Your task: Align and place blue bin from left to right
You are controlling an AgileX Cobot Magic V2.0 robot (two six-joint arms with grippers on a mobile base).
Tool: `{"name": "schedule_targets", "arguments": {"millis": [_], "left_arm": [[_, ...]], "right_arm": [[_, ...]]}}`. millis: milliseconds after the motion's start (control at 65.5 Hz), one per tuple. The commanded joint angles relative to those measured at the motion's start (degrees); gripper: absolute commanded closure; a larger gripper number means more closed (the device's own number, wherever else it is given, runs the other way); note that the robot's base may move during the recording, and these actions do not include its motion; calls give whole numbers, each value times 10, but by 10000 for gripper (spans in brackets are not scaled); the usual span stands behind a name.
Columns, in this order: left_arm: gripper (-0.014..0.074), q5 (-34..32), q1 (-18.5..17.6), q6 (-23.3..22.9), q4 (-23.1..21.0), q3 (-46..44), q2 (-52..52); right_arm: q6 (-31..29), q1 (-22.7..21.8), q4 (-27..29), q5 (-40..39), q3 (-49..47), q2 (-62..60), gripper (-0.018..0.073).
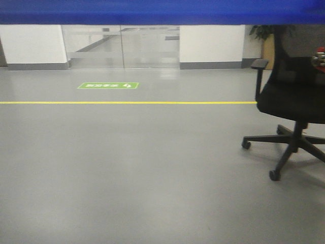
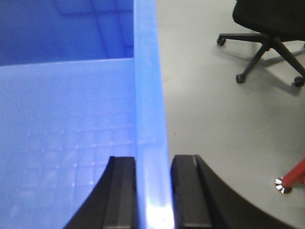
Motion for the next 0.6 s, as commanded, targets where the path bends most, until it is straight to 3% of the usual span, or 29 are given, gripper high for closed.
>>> {"name": "schedule_targets", "arguments": {"millis": [0,581], "left_arm": [[707,-60,-10,-5,2,-5,-4],[707,-60,-10,-5,8,-5,-4]], "right_arm": [[0,9,-8,-137,-5,-4,629],[0,9,-8,-137,-5,-4,629]]}}
